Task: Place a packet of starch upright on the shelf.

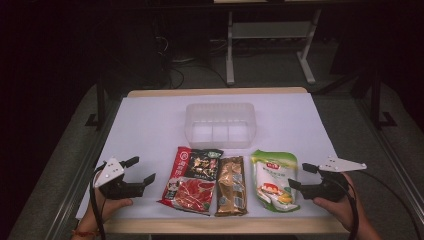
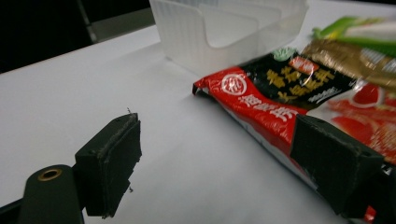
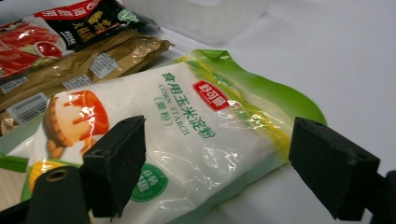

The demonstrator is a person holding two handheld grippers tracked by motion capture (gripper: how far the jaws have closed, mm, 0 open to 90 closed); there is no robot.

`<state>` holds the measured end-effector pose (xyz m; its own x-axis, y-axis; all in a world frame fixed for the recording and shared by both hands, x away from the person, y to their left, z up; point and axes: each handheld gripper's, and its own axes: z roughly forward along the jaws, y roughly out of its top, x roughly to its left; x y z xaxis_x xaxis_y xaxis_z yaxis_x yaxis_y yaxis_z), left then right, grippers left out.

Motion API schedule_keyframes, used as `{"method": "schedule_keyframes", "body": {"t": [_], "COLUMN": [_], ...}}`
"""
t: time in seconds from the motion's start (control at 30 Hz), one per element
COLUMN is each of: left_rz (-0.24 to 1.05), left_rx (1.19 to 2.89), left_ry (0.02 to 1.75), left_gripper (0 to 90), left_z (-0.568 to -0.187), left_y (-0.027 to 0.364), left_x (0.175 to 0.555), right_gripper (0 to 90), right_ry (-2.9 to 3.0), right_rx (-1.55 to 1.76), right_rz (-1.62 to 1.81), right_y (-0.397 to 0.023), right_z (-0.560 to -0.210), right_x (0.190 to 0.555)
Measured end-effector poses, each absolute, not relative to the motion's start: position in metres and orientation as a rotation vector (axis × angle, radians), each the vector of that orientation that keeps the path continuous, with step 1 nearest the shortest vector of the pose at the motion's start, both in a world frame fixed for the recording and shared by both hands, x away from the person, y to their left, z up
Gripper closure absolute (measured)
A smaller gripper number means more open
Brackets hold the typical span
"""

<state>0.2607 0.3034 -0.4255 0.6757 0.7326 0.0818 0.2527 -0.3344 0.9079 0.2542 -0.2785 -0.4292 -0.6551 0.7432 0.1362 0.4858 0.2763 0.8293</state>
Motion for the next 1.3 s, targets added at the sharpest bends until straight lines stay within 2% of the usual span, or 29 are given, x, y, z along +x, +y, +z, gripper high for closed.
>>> {"method": "schedule_keyframes", "body": {"t": [0.6,0.9,1.3], "left_rz": [0.618,0.612,0.545], "left_rx": [1.961,1.983,1.991], "left_ry": [0.745,0.725,0.701], "left_gripper": [20.6,20.7,21.0], "left_z": [-0.427,-0.427,-0.425], "left_y": [0.291,0.287,0.278], "left_x": [0.249,0.247,0.248], "right_gripper": [17.7,16.0,15.2], "right_ry": [2.413,2.398,2.492], "right_rx": [1.216,1.373,1.477], "right_rz": [1.287,1.243,1.355], "right_y": [-0.265,-0.275,-0.272], "right_z": [-0.437,-0.443,-0.451], "right_x": [0.268,0.275,0.281]}}
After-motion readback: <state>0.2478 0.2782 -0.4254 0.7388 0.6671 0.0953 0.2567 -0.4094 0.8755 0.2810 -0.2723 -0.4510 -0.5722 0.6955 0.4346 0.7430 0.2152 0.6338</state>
